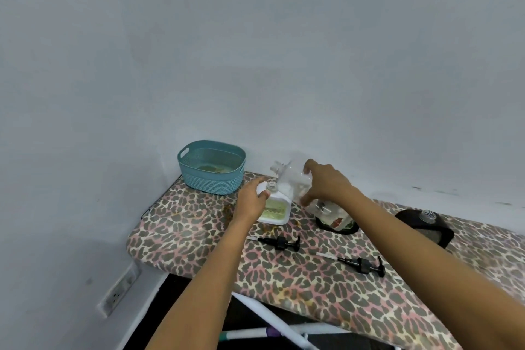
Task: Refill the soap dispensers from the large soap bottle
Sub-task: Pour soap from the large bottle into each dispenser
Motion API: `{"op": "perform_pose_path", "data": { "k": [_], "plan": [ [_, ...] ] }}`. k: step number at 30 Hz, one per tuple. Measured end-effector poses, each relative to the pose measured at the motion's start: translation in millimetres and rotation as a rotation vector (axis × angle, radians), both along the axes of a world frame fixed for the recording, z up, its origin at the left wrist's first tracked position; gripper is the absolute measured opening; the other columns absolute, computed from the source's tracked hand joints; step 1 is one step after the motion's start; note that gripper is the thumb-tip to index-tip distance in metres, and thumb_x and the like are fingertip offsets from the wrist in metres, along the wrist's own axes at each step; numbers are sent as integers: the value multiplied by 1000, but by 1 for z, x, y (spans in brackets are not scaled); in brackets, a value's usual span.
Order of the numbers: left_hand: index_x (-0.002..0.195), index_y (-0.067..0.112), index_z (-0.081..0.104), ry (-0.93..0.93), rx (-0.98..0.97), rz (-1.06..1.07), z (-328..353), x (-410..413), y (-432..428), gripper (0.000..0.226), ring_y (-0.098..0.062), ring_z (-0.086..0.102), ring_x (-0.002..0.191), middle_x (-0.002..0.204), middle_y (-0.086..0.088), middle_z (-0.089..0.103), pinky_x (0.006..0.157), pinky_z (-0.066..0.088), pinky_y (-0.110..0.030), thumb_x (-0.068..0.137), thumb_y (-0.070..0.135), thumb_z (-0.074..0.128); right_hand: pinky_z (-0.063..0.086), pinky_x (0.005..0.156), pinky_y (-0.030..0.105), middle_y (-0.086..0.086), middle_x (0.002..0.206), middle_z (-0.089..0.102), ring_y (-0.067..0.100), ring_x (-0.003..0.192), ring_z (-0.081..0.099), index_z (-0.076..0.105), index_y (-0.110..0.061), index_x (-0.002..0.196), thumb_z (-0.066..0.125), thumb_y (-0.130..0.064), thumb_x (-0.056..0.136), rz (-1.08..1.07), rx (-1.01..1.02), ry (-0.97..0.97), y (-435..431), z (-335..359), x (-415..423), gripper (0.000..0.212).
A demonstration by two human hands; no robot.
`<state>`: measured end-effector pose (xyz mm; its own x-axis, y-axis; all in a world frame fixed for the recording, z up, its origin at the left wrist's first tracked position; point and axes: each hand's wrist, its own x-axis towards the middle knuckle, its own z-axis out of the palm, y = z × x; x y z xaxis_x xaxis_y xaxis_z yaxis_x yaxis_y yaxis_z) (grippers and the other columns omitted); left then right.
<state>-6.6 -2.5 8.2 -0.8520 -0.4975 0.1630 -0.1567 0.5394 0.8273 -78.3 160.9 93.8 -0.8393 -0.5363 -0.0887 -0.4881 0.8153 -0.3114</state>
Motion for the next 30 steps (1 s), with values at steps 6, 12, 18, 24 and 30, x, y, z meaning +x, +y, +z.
{"op": "perform_pose_path", "data": {
  "k": [6, 12, 18, 24, 30],
  "plan": [
    [121, 8, 55, 54, -12, 82, 8, 1, 13, 29, -24, 52, 116, 124, -10, 58, 96, 38, -29, 93, 13, 54, 53, 67, 30, 4, 100, 61, 21, 87, 62, 47, -20, 114, 88, -22, 60, -56, -567, -170, 23, -27, 5, 68],
    [124, 13, 55, 260, 39, 49, 17, 3, 47, 31, -16, 53, 115, 124, -3, 58, 95, 39, -24, 95, 24, 50, 53, 68, 20, 5, 106, 63, 20, 99, 64, 49, -21, 116, 87, -19, 65, -117, -969, -346, 53, -47, 18, 64],
    [129, 17, 50, 172, 284, -232, 23, 6, 86, 49, -7, 54, 112, 120, 6, 58, 81, 42, -9, 88, 43, 55, 59, 75, 33, 12, 111, 64, 27, 101, 66, 49, -15, 120, 85, -5, 65, -104, -1137, -456, 89, -67, 29, 66],
    [109, 29, 59, 71, 416, -500, 12, 10, 127, 69, 0, 63, 102, 109, 9, 66, 80, 49, -14, 54, 70, 70, 57, 86, 40, 12, 113, 66, 24, 105, 67, 46, -10, 126, 79, 6, 69, -74, -1191, -482, 122, -79, 40, 68],
    [115, 26, 58, 29, 415, -580, 2, 4, 178, 71, -1, 62, 104, 110, 10, 66, 84, 49, -17, 59, 67, 68, 54, 90, 38, 11, 121, 62, 25, 112, 63, 46, -20, 128, 79, 2, 72, -113, -1155, -487, 180, -90, 41, 69]
  ]
}}
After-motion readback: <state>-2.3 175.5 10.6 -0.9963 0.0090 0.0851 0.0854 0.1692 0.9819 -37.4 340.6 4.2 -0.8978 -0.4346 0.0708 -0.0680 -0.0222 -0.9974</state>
